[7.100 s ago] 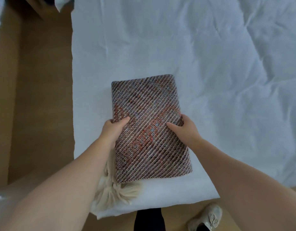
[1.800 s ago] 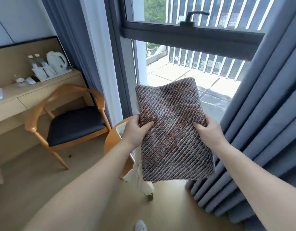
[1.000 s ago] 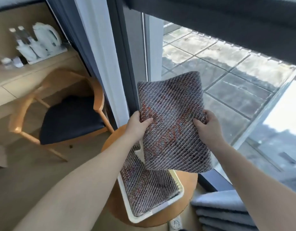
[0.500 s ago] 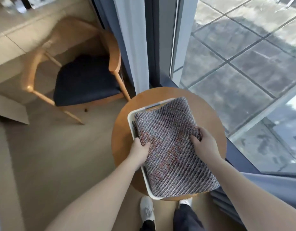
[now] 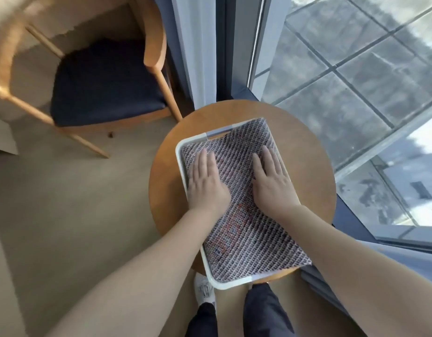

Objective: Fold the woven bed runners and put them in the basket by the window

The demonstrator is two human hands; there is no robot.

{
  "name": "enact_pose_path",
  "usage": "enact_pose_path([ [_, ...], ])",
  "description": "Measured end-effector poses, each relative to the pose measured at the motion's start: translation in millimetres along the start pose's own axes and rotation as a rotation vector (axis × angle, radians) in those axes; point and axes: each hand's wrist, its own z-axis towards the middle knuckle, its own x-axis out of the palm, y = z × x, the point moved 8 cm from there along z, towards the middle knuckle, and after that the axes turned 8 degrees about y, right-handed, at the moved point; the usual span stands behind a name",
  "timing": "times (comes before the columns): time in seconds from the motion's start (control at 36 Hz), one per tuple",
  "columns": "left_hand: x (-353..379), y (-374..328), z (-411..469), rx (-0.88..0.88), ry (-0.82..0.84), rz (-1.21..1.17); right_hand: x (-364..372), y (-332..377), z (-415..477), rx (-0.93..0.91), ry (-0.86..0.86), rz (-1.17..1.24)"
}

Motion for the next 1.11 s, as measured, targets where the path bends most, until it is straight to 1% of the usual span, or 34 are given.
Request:
enact_pose_path([
  [0.14, 25, 7, 32, 0.002, 0.115, 0.233, -9, 12, 59, -0.068, 0.027, -0.093],
  [0.22, 42, 20, 38, 0.002, 0.17, 0.266, 9, 1, 83, -0.074, 0.077, -0.217],
  [0.28, 49, 25, 38, 0.008, 0.202, 0.285, 21, -10, 89, -0.081, 0.111, -0.256],
  [0.36, 52, 23, 36, 0.01, 0.188, 0.313, 28, -13, 88, -0.092, 0.132, -0.274],
  [0.44, 56, 10, 14, 0.069, 0.193, 0.273, 27, -6, 65, -0.089, 0.118, -0.2],
  [0.53, 70, -3, -31, 0.164, 0.231, 0.246, 31, -6, 17, -0.053, 0.143, -0.121],
  [0.61, 83, -3, -74, 0.168, 0.252, 0.24, 44, -9, -38, -0.034, 0.164, -0.111],
  [0.69, 94, 3, -98, 0.141, 0.278, 0.27, 59, -20, -76, 0.009, 0.191, -0.117],
  [0.83, 100, -1, -97, 0.129, 0.331, 0.345, 65, -31, -79, -0.02, 0.195, -0.137],
  [0.94, 89, -1, -94, 0.152, 0.346, 0.318, 73, -31, -71, -0.027, 0.204, -0.195],
  [0.97, 83, 0, -96, 0.166, 0.355, 0.284, 73, -30, -72, -0.008, 0.214, -0.177],
  [1.11, 43, 18, -101, 0.2, 0.405, 0.29, 54, -18, -95, 0.088, 0.28, -0.068],
])
